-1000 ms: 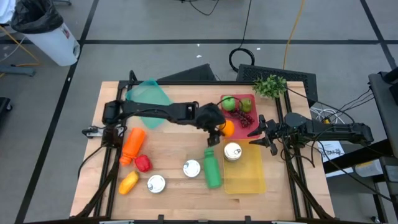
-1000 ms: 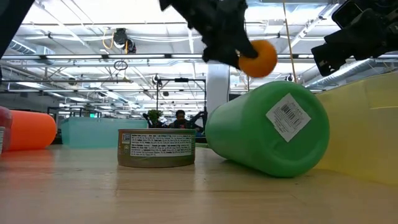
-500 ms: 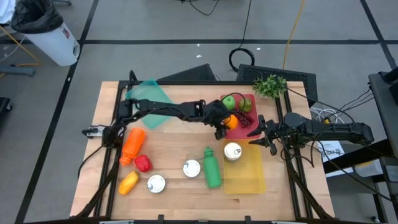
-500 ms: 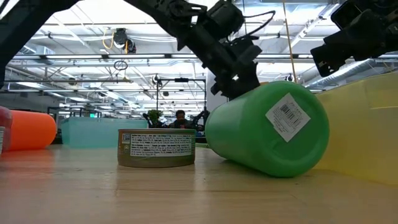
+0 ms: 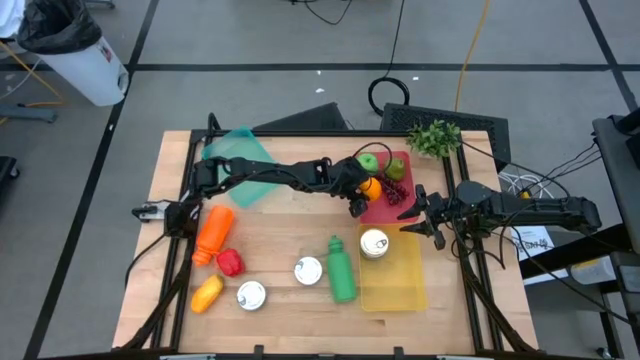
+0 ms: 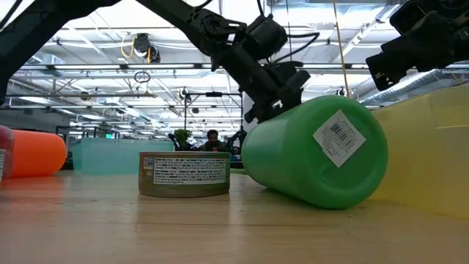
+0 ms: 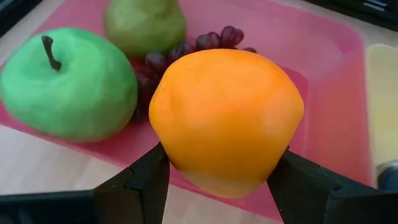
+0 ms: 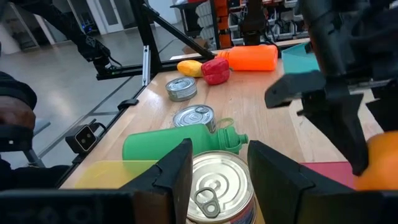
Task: Pick & Place Food Item
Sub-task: Put the orange into the pink bin, then put the red bell pepper into the pink bin
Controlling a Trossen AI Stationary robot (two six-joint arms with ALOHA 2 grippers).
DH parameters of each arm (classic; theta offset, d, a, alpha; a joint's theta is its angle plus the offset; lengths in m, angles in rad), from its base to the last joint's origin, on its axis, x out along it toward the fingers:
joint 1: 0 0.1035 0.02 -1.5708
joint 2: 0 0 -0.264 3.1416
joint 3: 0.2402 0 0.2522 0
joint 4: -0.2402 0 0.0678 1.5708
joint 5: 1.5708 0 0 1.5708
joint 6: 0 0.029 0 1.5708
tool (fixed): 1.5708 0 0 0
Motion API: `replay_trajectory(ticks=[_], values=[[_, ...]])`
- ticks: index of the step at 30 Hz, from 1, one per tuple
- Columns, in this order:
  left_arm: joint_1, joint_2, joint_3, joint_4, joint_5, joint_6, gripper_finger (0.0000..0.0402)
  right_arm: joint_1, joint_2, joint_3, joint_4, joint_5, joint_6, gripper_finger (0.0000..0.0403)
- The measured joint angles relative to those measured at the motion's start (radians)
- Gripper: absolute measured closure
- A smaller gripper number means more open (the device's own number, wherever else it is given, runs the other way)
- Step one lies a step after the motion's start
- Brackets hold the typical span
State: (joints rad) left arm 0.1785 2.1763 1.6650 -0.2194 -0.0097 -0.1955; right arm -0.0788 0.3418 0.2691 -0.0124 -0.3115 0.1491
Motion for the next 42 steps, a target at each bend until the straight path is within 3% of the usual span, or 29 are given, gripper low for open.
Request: replay_trajectory(ticks=[5,12,20,24,32,35,42], values=[[0.0,0.016,-0.001,0.005,0.0,-0.021,0.0161,0.0,0.0,0.0,0.0,0.0,0.0,0.0261],[-0.001,0.017,-0.001,0.006,0.001,-0.059,0.0095,0.0,0.0,0.0,0.0,-0.003,0.007,0.0261],[0.003,-0.004,-0.001,-0.018,0.001,0.039,0.0038,0.0,0.0,0.0,-0.001,-0.004,0.016,0.0261],[0.015,-0.088,-0.002,-0.094,0.0,0.033,0.0031,0.0,0.0,0.0,-0.007,-0.004,0.018,0.0261],[-0.014,-0.344,-0.002,-0.423,0.005,0.005,0.0038,0.0,-0.001,0.0,-0.008,-0.005,0.018,0.0261],[-0.083,-0.454,-0.054,-0.451,-0.06,-0.007,0.0042,0.0,0.0,0.0,-0.013,-0.004,0.016,0.0261],[-0.323,-0.698,-0.303,-0.483,-0.416,-0.222,0.0053,0.0,0.0,0.0,-0.016,-0.005,0.015,0.0261]])
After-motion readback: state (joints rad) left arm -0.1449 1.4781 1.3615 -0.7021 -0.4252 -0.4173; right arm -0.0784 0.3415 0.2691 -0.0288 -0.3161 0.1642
